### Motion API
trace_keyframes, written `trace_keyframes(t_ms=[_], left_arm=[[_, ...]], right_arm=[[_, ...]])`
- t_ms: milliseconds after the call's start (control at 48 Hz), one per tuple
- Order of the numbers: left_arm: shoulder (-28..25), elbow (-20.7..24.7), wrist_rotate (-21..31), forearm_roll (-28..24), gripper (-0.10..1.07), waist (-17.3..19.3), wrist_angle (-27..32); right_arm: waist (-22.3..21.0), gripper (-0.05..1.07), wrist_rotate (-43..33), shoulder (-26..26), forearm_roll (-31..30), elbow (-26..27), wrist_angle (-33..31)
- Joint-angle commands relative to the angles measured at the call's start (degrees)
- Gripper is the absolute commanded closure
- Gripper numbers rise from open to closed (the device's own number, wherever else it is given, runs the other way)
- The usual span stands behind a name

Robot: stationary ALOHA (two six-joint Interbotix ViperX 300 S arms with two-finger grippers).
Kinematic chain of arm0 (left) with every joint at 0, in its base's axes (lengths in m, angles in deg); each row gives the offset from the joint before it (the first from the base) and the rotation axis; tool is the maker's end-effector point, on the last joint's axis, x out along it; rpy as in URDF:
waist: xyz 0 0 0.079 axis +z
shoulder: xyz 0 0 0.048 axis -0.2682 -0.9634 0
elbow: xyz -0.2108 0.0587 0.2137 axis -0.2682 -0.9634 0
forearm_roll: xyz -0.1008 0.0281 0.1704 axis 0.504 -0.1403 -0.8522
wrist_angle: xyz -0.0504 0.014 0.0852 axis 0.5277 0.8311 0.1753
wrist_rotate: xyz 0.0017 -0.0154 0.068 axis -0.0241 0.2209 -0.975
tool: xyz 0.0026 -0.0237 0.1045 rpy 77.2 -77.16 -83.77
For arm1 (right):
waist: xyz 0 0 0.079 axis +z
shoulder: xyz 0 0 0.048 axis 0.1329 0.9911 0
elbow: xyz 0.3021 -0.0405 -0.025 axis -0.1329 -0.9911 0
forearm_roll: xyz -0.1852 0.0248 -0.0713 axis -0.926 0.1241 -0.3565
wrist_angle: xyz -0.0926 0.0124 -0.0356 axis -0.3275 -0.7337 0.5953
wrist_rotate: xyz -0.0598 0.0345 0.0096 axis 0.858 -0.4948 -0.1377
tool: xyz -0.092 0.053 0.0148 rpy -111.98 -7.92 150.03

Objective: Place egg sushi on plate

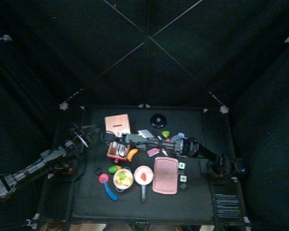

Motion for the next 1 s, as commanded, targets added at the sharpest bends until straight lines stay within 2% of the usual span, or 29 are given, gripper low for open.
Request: trace_keyframes(t_ms=[0,396,625,812,979], left_arm=[[-0.53,0.79,-0.09,0.18,0.11,0.00,-0.26],[-0.53,0.62,-0.09,0.18,0.11,0.00,-0.26],[-0.53,0.62,-0.09,0.18,0.11,-0.09,0.44],[-0.53,0.62,-0.09,0.18,0.11,0.00,0.44],[-0.62,0.62,-0.09,0.18,0.11,0.00,0.44]], right_arm=[[0.09,0.67,-0.09,-5.54,0.44,0.97,-0.44],[1.14,0.68,-0.26,-12.13,4.48,0.18,-5.01],[2.46,0.68,-3.96,-15.12,7.21,-1.85,-6.24],[2.72,0.68,-5.19,-19.25,7.21,-6.59,-5.80],[2.81,0.68,-5.45,-24.79,7.73,-15.12,-2.37]])
